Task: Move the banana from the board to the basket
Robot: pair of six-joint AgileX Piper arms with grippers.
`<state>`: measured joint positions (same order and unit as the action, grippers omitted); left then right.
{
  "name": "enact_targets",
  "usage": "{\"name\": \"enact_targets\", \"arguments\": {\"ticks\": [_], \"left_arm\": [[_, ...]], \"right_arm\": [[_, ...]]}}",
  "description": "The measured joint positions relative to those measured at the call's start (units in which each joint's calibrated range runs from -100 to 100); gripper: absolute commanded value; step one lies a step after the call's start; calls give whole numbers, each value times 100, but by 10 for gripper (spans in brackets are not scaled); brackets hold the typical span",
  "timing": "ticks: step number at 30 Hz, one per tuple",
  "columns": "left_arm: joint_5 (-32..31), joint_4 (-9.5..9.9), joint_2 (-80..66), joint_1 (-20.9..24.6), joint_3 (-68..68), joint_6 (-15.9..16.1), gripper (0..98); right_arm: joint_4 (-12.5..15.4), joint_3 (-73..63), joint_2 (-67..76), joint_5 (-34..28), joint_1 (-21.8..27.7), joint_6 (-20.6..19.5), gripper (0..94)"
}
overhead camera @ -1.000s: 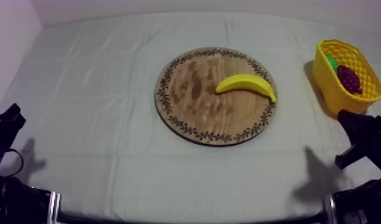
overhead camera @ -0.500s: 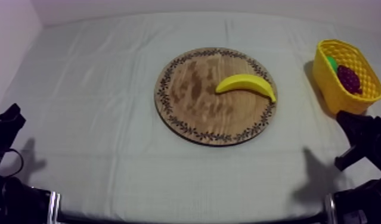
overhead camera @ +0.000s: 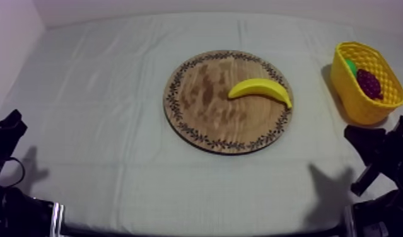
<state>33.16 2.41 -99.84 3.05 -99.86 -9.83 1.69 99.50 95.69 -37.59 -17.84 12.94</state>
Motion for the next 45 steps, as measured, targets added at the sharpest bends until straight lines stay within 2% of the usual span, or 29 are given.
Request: {"name": "enact_targets", "arguments": {"ticks": [5, 10, 14, 19, 23, 29, 37, 45], "left_arm": [[0, 0, 0, 0, 0, 0, 1], [0, 0, 0, 0, 0, 0, 1], [0, 0, 0, 0, 0, 3, 1], [0, 0, 0, 0, 0, 3, 1], [0, 0, 0, 0, 0, 3, 1], [0, 0, 0, 0, 0, 3, 1], [0, 0, 0, 0, 0, 3, 1], [0, 0, 0, 0, 0, 3, 1]], "right_arm": [[-26, -130, -134, -10, -92, 193, 6], [-261, -670, -753, -271, -206, 384, 5], [-440, -1341, -1483, -721, -287, 415, 5], [-641, -2451, -2566, -1484, -345, 509, 5], [-660, -3456, -3393, -2093, -221, 674, 5], [-644, -4927, -4777, -3066, -115, 1124, 5], [-442, -6765, -6507, -4544, 53, 1835, 4], [-440, -8615, -7809, -5749, -68, 2324, 9]]}}
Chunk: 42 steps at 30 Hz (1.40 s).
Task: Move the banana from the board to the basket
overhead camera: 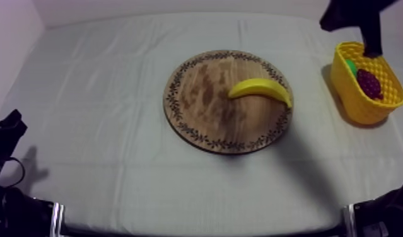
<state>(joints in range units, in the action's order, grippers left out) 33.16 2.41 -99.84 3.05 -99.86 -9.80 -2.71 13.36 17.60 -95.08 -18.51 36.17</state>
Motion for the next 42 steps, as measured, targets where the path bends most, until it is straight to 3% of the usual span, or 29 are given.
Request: {"name": "enact_targets", "arguments": {"ticks": [12, 21, 25, 33, 42], "left_arm": [[0, 0, 0, 0, 0, 0, 1], [0, 0, 0, 0, 0, 0, 1], [0, 0, 0, 0, 0, 0, 1], [0, 0, 0, 0, 0, 0, 1], [0, 0, 0, 0, 0, 0, 1]], "right_arm": [[-156, -1779, -1254, -199, -186, -240, 87], [-155, -1565, -1311, -238, -178, -273, 488], [-188, -1531, -1296, -226, -176, -263, 616], [-232, -1408, -1277, -199, -205, -187, 694], [-222, -946, -1606, 144, -220, -161, 699]]}}
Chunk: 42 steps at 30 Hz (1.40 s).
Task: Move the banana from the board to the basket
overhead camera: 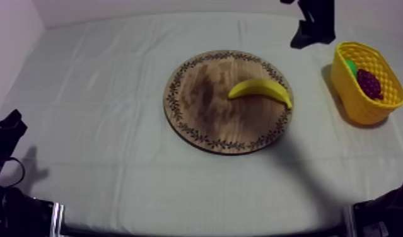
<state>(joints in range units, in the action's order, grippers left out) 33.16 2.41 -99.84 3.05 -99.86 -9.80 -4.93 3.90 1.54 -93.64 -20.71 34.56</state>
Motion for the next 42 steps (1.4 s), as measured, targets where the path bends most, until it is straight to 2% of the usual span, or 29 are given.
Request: {"name": "enact_targets", "arguments": {"ticks": [15, 31, 42], "left_arm": [[0, 0, 0, 0, 0, 0, 1], [0, 0, 0, 0, 0, 0, 1], [0, 0, 0, 0, 0, 0, 1]], "right_arm": [[94, 794, -1309, 1168, 104, 60, 688], [-173, 970, -2668, 2249, 3, -215, 670], [-287, 701, -3286, 2666, -28, -420, 634]]}}
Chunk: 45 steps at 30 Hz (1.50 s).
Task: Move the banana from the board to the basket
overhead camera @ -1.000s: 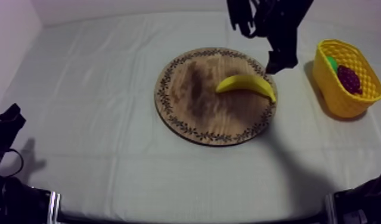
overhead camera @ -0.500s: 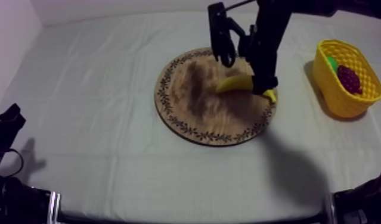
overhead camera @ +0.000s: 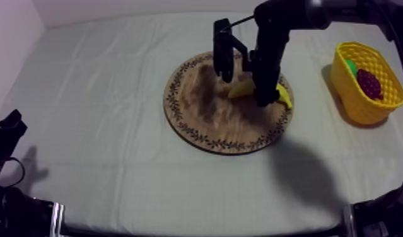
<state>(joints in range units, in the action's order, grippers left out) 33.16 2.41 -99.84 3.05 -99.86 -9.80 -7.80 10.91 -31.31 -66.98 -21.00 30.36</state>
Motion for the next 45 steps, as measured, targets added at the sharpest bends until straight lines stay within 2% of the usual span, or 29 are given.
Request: {"name": "enact_targets", "arguments": {"ticks": [4, 9, 14, 18, 30, 36, 45], "left_arm": [[0, 0, 0, 0, 0, 0, 1], [0, 0, 0, 0, 0, 0, 1], [0, 0, 0, 0, 0, 0, 1], [0, 0, 0, 0, 0, 0, 1], [0, 0, 0, 0, 0, 0, 1], [0, 0, 0, 0, 0, 0, 1], [0, 0, 0, 0, 0, 0, 1]], "right_arm": [[-67, -70, -124, 94, 0, -63, 570], [-93, -120, -234, 165, 0, -148, 437], [-130, -133, -319, 203, -12, -227, 256], [-148, -133, -336, 223, -25, -274, 176], [-183, -203, 20, 120, -51, -294, 155], [-149, -361, 559, -321, -68, -200, 150], [-62, -928, 1389, -1366, 7, -32, 167]]}}
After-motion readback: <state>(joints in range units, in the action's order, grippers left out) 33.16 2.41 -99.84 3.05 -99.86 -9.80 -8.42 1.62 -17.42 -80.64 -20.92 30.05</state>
